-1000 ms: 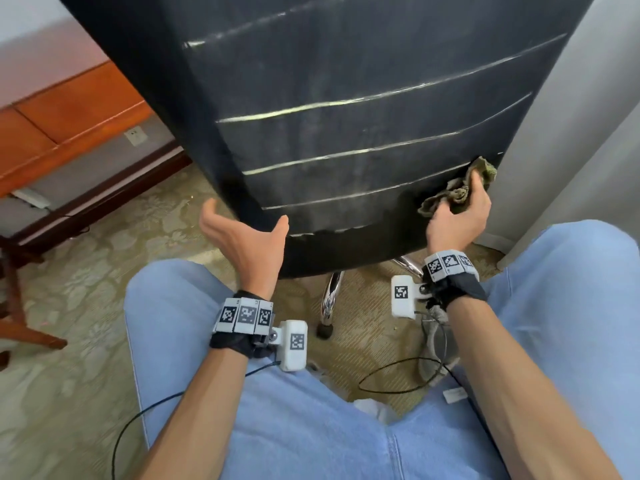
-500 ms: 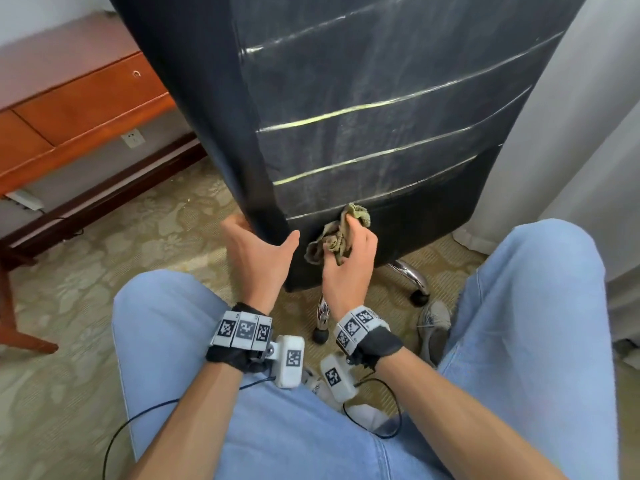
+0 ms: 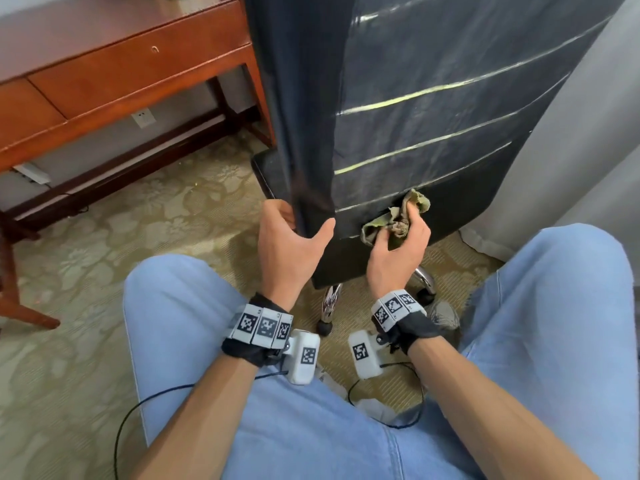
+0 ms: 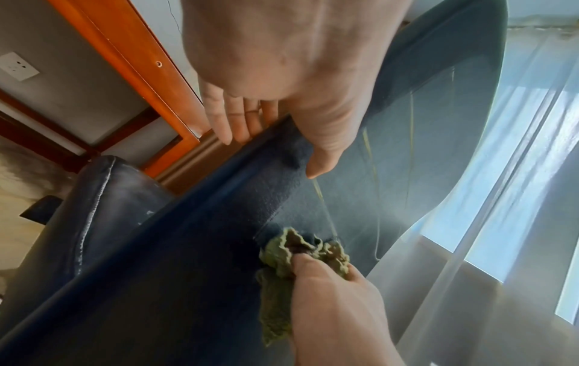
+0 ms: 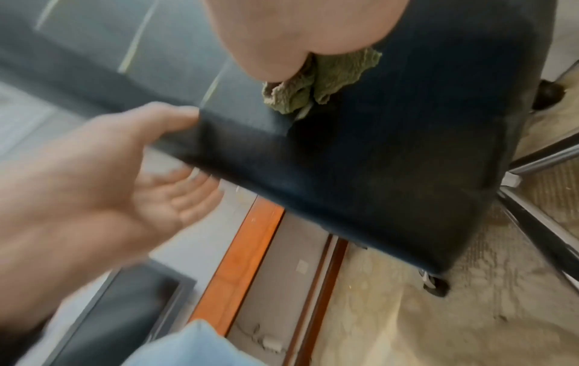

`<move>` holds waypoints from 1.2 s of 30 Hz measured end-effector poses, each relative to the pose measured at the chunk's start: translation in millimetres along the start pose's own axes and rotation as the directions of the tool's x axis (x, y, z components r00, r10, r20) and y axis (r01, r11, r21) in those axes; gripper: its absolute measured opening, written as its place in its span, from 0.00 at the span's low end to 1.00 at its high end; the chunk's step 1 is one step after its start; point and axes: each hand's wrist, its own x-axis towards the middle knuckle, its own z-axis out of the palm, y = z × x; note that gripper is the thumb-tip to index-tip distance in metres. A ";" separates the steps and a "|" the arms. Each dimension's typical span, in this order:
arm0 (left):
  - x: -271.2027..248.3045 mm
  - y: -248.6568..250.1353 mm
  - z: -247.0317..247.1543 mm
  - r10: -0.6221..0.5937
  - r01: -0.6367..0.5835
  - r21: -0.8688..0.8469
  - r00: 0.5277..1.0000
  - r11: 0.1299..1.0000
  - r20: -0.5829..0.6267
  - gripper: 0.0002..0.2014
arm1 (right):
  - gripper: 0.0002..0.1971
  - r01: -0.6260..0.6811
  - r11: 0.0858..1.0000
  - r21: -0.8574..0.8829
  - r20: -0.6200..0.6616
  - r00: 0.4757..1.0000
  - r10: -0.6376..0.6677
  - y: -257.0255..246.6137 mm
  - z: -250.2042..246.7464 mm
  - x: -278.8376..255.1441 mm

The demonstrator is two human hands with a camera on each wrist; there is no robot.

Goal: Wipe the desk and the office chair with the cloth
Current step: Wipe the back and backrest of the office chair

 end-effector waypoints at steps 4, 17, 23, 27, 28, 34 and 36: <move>-5.7 8.0 -0.5 0.026 -0.026 0.030 1.000 0.999 0.017 0.28 | 0.29 -0.005 1.000 0.000 0.142 0.990 0.005 -11.5 1.3 -30.9; -9.3 30.3 -9.5 0.252 -0.267 -0.033 0.940 0.963 -0.231 0.41 | 0.28 0.061 0.995 -0.080 0.162 0.986 -0.047 12.4 -14.0 -6.2; -13.7 38.2 -6.2 0.366 -0.381 -0.017 0.898 0.924 -0.247 0.38 | 0.27 -0.377 0.926 -0.006 -0.062 0.925 0.375 60.7 -27.1 56.2; -16.8 41.0 -1.4 0.430 -0.439 0.020 0.868 0.898 -0.248 0.38 | 0.25 -0.470 0.882 0.027 -0.009 0.883 0.470 74.6 -30.1 67.9; -17.7 42.5 0.3 0.446 -0.455 0.025 0.860 0.890 -0.248 0.37 | 0.25 -0.439 0.899 0.010 -0.006 0.899 0.439 70.9 -26.9 62.4; -16.0 51.2 4.8 0.408 -0.432 -0.014 0.860 0.902 -0.306 0.37 | 0.21 -0.158 0.987 -0.035 0.108 0.981 0.161 32.6 -12.5 5.4; -12.5 50.5 2.7 0.389 -0.418 -0.022 0.862 0.908 -0.326 0.36 | 0.21 0.011 1.000 -0.018 0.246 0.969 -0.006 20.5 -8.5 -15.8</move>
